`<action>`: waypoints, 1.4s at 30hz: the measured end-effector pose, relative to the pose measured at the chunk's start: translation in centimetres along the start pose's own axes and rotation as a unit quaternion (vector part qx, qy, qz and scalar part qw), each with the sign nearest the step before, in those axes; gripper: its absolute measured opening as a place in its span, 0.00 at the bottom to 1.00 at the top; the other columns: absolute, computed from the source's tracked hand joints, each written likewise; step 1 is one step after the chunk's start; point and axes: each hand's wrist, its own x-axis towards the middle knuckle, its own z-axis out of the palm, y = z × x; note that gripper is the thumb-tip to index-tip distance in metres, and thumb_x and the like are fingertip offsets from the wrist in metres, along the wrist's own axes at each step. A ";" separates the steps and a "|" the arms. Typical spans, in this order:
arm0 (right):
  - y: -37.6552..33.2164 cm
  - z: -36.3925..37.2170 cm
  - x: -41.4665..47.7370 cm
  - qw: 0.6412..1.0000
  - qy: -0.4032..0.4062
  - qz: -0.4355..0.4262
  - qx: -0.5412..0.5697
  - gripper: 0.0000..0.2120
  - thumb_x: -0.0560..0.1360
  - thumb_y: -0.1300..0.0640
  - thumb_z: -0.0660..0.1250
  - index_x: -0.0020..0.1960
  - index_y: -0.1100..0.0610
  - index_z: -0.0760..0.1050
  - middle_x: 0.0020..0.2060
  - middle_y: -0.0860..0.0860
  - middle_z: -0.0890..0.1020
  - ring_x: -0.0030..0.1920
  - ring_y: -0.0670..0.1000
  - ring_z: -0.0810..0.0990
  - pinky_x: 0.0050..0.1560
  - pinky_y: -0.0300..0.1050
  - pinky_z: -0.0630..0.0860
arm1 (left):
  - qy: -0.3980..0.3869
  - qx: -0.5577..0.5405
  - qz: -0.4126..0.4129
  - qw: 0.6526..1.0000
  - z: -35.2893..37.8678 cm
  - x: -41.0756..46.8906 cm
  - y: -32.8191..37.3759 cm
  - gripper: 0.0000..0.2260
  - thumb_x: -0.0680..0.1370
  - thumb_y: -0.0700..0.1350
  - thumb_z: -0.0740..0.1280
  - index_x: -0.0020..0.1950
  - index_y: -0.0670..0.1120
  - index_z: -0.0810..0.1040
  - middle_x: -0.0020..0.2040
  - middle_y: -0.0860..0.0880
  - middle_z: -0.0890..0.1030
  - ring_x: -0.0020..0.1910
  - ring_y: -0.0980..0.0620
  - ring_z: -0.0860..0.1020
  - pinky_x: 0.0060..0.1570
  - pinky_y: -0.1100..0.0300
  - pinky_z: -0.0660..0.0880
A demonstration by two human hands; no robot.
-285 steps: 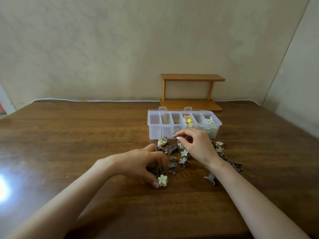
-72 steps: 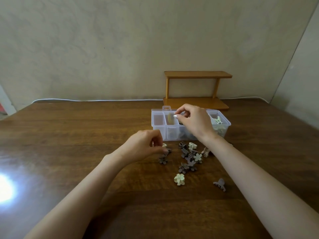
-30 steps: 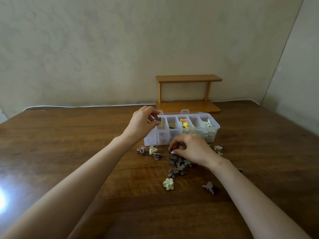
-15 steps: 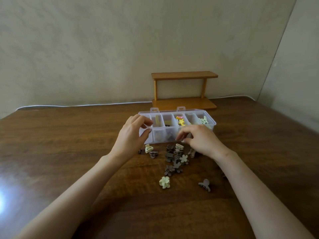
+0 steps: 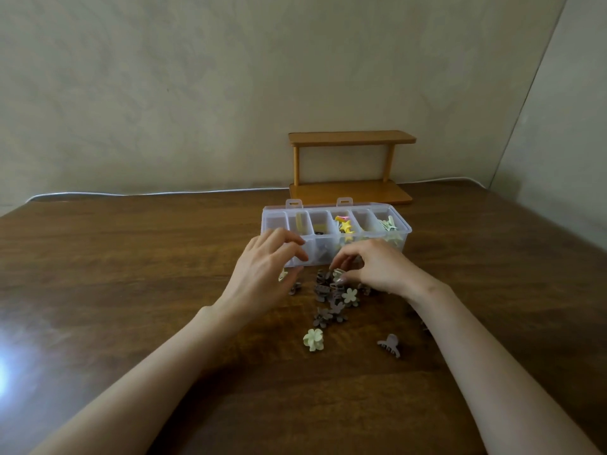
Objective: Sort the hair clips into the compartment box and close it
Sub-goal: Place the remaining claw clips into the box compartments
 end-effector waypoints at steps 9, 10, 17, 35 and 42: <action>0.2 0.3 0.3 1.000 0.000 -0.019 -0.007 0.10 0.69 0.52 0.73 0.50 0.47 0.79 0.46 0.43 0.78 0.48 0.42 0.76 0.50 0.40 0.73 | -0.122 0.002 0.064 0.990 1.0 -0.4 0.5 0.12 0.73 0.53 0.66 0.55 0.53 0.78 0.56 0.53 0.74 0.56 0.54 0.70 0.54 0.61 0.69; 0.2 0.3 0.3 1.000 0.001 -0.021 -0.010 0.10 0.70 0.52 0.73 0.50 0.47 0.79 0.46 0.43 0.78 0.48 0.41 0.76 0.50 0.40 0.73 | -0.133 0.005 0.058 0.989 0.9 -0.4 0.5 0.12 0.73 0.52 0.66 0.55 0.53 0.77 0.57 0.53 0.74 0.57 0.54 0.69 0.55 0.61 0.69; 0.6 -0.8 0.1 1.000 -0.001 -0.015 0.020 0.08 0.70 0.56 0.73 0.49 0.49 0.80 0.47 0.45 0.81 0.50 0.41 0.77 0.53 0.43 0.77 | -0.126 0.053 -0.024 0.990 0.7 -0.4 -0.2 0.10 0.75 0.50 0.66 0.55 0.51 0.75 0.58 0.53 0.72 0.57 0.53 0.67 0.56 0.60 0.67; -1.0 -1.2 -0.8 0.997 -0.047 -0.057 0.035 0.09 0.68 0.55 0.75 0.47 0.50 0.81 0.46 0.44 0.75 0.44 0.43 0.73 0.47 0.41 0.73 | -0.231 -0.110 0.018 0.966 0.0 0.1 0.2 0.11 0.73 0.55 0.68 0.52 0.53 0.77 0.48 0.56 0.73 0.48 0.60 0.69 0.48 0.63 0.70; -1.8 -1.5 -1.1 0.986 -0.157 -0.046 0.009 0.16 0.65 0.51 0.77 0.51 0.49 0.80 0.48 0.44 0.70 0.46 0.41 0.69 0.44 0.37 0.67 | -0.198 -0.106 0.012 0.974 0.0 0.1 -0.5 0.10 0.72 0.55 0.69 0.49 0.53 0.78 0.47 0.57 0.74 0.48 0.59 0.71 0.47 0.59 0.73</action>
